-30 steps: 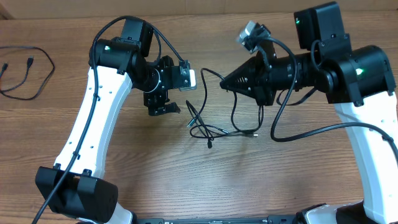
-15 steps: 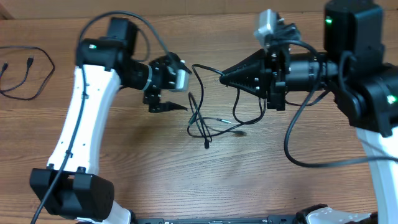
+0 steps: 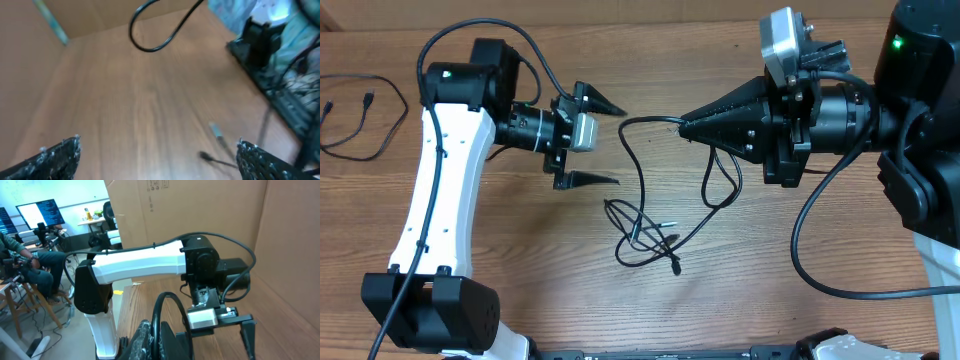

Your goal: Untangle cables

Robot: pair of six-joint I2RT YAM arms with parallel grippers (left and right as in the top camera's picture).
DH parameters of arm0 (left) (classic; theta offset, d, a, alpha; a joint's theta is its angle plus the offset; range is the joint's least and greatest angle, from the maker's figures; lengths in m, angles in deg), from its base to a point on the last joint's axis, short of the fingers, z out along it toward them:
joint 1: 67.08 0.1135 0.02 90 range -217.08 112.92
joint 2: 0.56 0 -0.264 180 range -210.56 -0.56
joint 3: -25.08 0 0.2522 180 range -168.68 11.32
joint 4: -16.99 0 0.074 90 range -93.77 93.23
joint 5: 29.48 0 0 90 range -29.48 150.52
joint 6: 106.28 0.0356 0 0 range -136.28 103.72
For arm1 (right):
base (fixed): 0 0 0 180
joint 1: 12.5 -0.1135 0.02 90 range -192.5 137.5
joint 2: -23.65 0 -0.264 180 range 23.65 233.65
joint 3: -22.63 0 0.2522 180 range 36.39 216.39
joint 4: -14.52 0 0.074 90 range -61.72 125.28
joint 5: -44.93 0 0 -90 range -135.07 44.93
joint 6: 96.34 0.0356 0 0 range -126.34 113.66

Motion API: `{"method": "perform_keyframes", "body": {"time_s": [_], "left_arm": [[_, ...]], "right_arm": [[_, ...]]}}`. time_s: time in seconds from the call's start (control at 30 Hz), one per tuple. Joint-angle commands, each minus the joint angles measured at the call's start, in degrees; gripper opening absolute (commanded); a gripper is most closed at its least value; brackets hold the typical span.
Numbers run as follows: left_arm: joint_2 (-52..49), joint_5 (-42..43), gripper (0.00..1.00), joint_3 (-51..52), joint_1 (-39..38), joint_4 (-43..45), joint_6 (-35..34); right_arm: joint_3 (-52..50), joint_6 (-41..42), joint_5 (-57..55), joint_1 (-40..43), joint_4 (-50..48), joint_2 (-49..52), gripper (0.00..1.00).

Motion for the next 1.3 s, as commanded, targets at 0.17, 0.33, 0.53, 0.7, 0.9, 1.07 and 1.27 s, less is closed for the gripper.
{"method": "perform_keyframes", "body": {"time_s": [0.17, 0.33, 0.53, 0.7, 0.9, 1.07, 1.27], "left_arm": [[-0.46, 1.53, 0.96, 0.20, 8.17, -4.46, 2.19], [-0.46, 1.33, 1.00, 0.22, 8.48, -6.78, 4.07], [-0.46, -0.20, 1.00, 0.22, 0.22, -6.73, 5.90], [-0.46, 0.00, 0.92, 0.22, -3.61, -4.72, 6.45], [-0.46, -1.29, 0.04, 0.22, -4.96, -3.32, 6.43], [-0.46, -2.25, 0.04, 0.22, -4.55, -2.80, 5.81], [-0.46, -1.68, 0.04, 0.22, -0.70, 1.27, -4.48]], "right_arm": [[1.38, 3.28, -3.41, 0.15, -1.46, -0.63, 0.04], [1.38, 6.08, -0.68, 0.15, -4.59, -0.61, 0.04], [1.38, 10.73, 1.79, 0.15, -11.54, -0.57, 0.04], [1.33, 11.17, 2.29, 0.11, -11.45, -0.57, 0.04], [1.33, 12.24, 2.25, 0.11, -11.47, -0.57, 0.04], [1.31, 12.24, 1.42, 0.15, -10.67, -0.57, 0.04], [1.31, 12.55, -16.37, 0.15, -3.08, -0.09, 0.04]]}}
